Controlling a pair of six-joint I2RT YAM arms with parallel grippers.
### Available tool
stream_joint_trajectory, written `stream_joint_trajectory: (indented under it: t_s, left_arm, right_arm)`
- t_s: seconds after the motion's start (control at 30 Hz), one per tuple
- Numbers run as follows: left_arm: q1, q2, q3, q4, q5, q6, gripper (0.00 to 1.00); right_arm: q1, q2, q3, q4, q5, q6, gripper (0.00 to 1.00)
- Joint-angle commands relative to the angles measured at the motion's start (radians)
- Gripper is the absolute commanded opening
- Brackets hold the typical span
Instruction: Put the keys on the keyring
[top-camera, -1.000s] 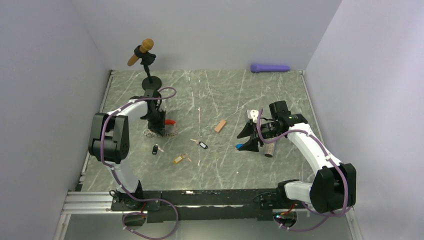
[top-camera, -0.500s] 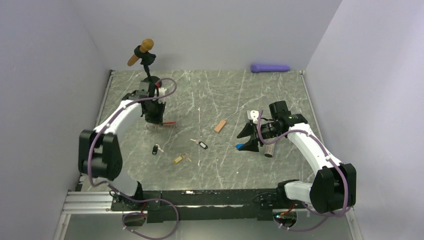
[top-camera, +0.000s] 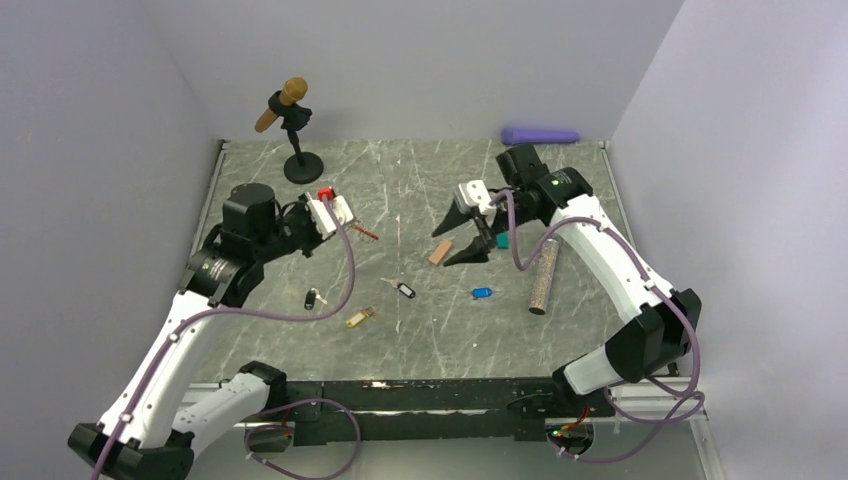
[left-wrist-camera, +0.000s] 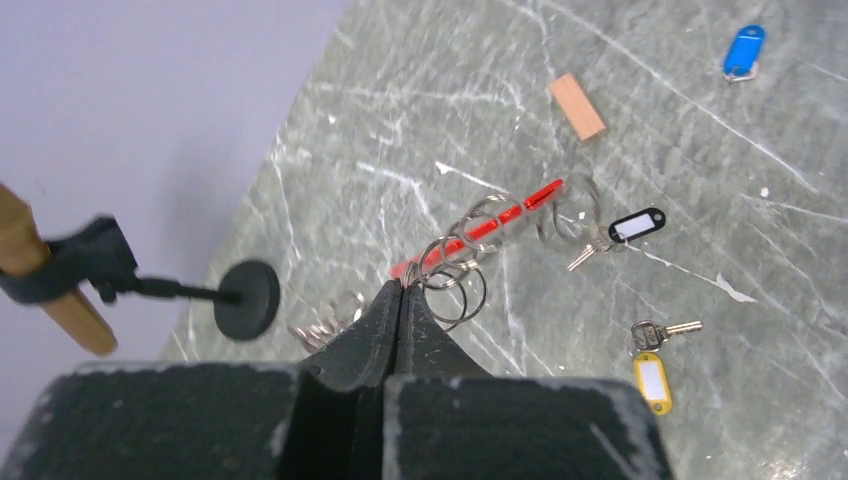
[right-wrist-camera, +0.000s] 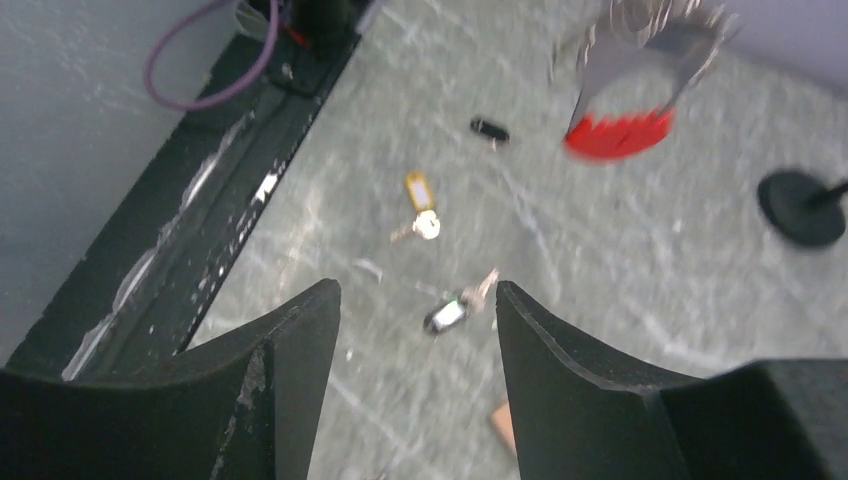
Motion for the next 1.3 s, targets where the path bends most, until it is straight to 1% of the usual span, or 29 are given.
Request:
stream_joint_trajectory:
  t_s: [0.0,0.03,0.1,0.17,0.27,0.33,0.37,0.43,0.53,0.57,0.6,0.63,0.67,0.77,0.8,0.83,0.9,0.93,0.97,1.0,1.03,1.07,1.1,1.13,1.17,1.2,1.23,1.27]
  left_arm:
    - [-0.005,-0.057,-0.017,0.044,0.214,0.166,0.00]
    - [-0.006,-0.067,-0.018,0.038,0.243,0.165,0.00]
    - [-0.007,-0.077,-0.017,0.022,0.300,0.150,0.00]
    - [-0.009,-0.075,-0.014,0.009,0.360,0.109,0.00]
    - [-0.021,-0.055,-0.005,-0.031,0.423,0.056,0.00]
    - [-0.034,-0.041,-0.001,-0.062,0.411,0.040,0.00]
    - [-0.037,-0.027,0.004,-0.079,0.383,0.016,0.00]
    - [-0.038,0.020,0.035,-0.138,0.257,-0.060,0.00]
    - [-0.036,0.143,0.094,-0.291,-0.099,-0.224,0.00]
    - [-0.032,0.190,0.115,-0.343,-0.175,-0.284,0.00]
    - [-0.016,0.232,0.122,-0.380,-0.218,-0.339,0.00]
    - [0.004,0.267,0.128,-0.411,-0.214,-0.383,0.00]
    - [0.028,0.290,0.127,-0.422,-0.182,-0.411,0.00]
    - [0.139,0.303,0.110,-0.374,-0.012,-0.455,0.00]
    - [0.162,0.292,0.115,-0.355,0.023,-0.486,0.00]
    - [0.164,0.283,0.144,-0.358,0.047,-0.519,0.00]
    - [0.108,0.234,0.195,-0.348,0.121,-0.583,0.00]
    - [0.069,0.189,0.193,-0.311,0.073,-0.594,0.00]
    - [0.059,0.175,0.181,-0.299,0.004,-0.587,0.00]
    - [0.088,0.185,0.154,-0.316,-0.068,-0.561,0.00]
    - [0.163,0.223,0.144,-0.341,-0.098,-0.544,0.00]
    - [0.235,0.287,0.144,-0.378,-0.098,-0.539,0.00]
    - [0.282,0.351,0.161,-0.417,-0.089,-0.552,0.00]
    - [0.294,0.392,0.171,-0.415,-0.065,-0.567,0.00]
    - [0.289,0.423,0.180,-0.394,-0.012,-0.611,0.00]
    - [0.258,0.445,0.203,-0.371,0.038,-0.658,0.00]
    - [0.187,0.469,0.247,-0.366,0.036,-0.680,0.00]
    - [0.073,0.497,0.318,-0.383,-0.005,-0.673,0.00]
  right_arm:
    - [0.095,-0.004,0.109,0.262,-0.062,0.368,0.62]
    - [0.111,-0.002,0.115,0.391,-0.052,0.508,0.61]
    - [0.140,0.035,0.172,0.452,-0.030,0.644,0.58]
    - [0.179,0.060,0.193,0.538,0.013,0.780,0.55]
    - [0.236,0.088,0.210,0.597,0.019,0.867,0.51]
    - [0.248,0.103,0.225,0.614,0.028,0.911,0.45]
    - [0.250,0.105,0.225,0.620,0.047,0.920,0.44]
    - [0.250,0.101,0.205,0.628,0.100,0.916,0.44]
    - [0.249,0.083,0.119,0.664,0.180,0.928,0.44]
    - [0.248,0.073,0.070,0.682,0.190,0.929,0.45]
    - [0.248,0.066,0.038,0.696,0.195,0.931,0.45]
    - [0.246,0.059,0.013,0.710,0.197,0.936,0.46]
    - [0.242,0.052,-0.013,0.728,0.200,0.948,0.46]
    - [0.220,0.026,-0.080,0.797,0.189,0.985,0.47]
    - [0.208,0.017,-0.097,0.813,0.183,0.997,0.47]
    - [0.197,0.006,-0.113,0.831,0.178,1.010,0.47]
    - [0.160,-0.016,-0.139,0.853,0.162,1.026,0.47]
    - [0.146,-0.025,-0.151,0.866,0.152,1.036,0.47]
    - [0.131,-0.032,-0.161,0.877,0.141,1.046,0.48]
    - [0.119,-0.039,-0.177,0.894,0.127,1.056,0.48]
    - [0.110,-0.046,-0.188,0.922,0.120,1.075,0.47]
    - [0.102,-0.054,-0.207,0.950,0.113,1.093,0.47]
    - [0.096,-0.062,-0.223,0.971,0.107,1.106,0.47]
    - [0.093,-0.069,-0.241,0.982,0.103,1.114,0.47]
    - [0.092,-0.077,-0.254,0.990,0.100,1.115,0.48]
    - [0.090,-0.085,-0.264,0.995,0.100,1.116,0.48]
    - [0.087,-0.090,-0.274,1.002,0.098,1.118,0.48]
    - [0.081,-0.096,-0.283,1.011,0.094,1.122,0.48]
